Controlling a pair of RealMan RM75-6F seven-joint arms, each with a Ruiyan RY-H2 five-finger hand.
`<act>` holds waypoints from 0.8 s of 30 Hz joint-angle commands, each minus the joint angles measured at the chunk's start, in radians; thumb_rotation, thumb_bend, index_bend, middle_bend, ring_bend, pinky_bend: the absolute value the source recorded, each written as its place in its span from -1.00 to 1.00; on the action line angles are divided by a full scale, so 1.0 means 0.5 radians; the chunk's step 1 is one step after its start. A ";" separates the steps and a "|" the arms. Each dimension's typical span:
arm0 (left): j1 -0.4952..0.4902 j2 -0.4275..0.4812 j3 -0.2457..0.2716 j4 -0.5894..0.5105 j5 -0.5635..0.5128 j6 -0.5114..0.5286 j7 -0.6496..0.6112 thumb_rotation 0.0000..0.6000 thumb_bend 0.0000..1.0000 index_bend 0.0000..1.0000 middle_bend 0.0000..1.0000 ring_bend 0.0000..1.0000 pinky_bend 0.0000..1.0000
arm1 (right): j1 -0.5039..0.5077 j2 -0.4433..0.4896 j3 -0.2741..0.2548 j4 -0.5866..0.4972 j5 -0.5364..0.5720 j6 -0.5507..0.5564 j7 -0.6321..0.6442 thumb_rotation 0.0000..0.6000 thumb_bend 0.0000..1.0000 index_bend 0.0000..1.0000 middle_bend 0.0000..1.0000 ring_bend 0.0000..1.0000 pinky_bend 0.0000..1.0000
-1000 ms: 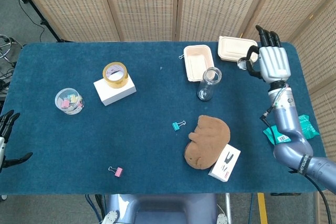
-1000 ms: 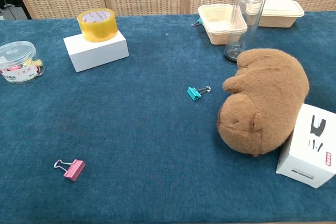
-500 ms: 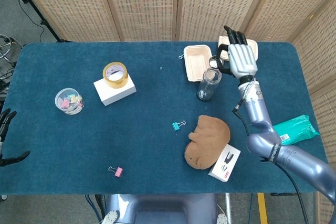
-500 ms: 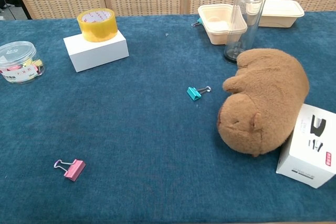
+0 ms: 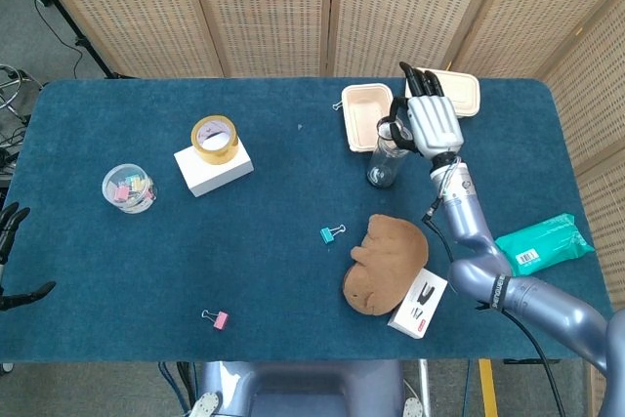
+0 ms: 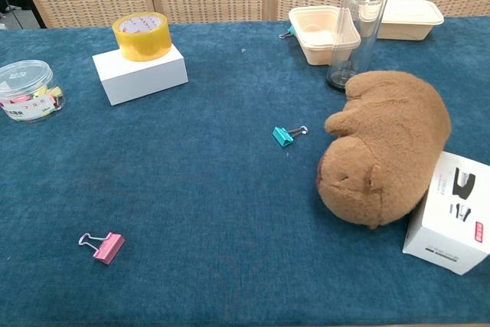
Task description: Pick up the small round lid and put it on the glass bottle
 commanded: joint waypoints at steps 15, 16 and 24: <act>-0.002 -0.001 -0.004 -0.005 -0.009 -0.003 0.012 1.00 -1.00 -1.00 -1.00 -1.00 -1.00 | -0.030 -0.042 -0.040 0.068 -0.005 -0.016 0.079 1.00 0.16 0.32 -1.00 -1.00 -1.00; -0.001 -0.001 -0.004 -0.004 -0.011 -0.003 0.011 1.00 -1.00 -1.00 -1.00 -1.00 -1.00 | -0.031 -0.043 -0.041 0.073 -0.005 -0.017 0.080 1.00 0.16 0.32 -1.00 -1.00 -1.00; -0.008 0.003 -0.008 -0.004 -0.016 -0.014 0.009 1.00 -1.00 -1.00 -1.00 -1.00 -1.00 | -0.039 -0.056 -0.054 0.102 -0.010 -0.021 0.090 1.00 0.16 0.32 -1.00 -1.00 -1.00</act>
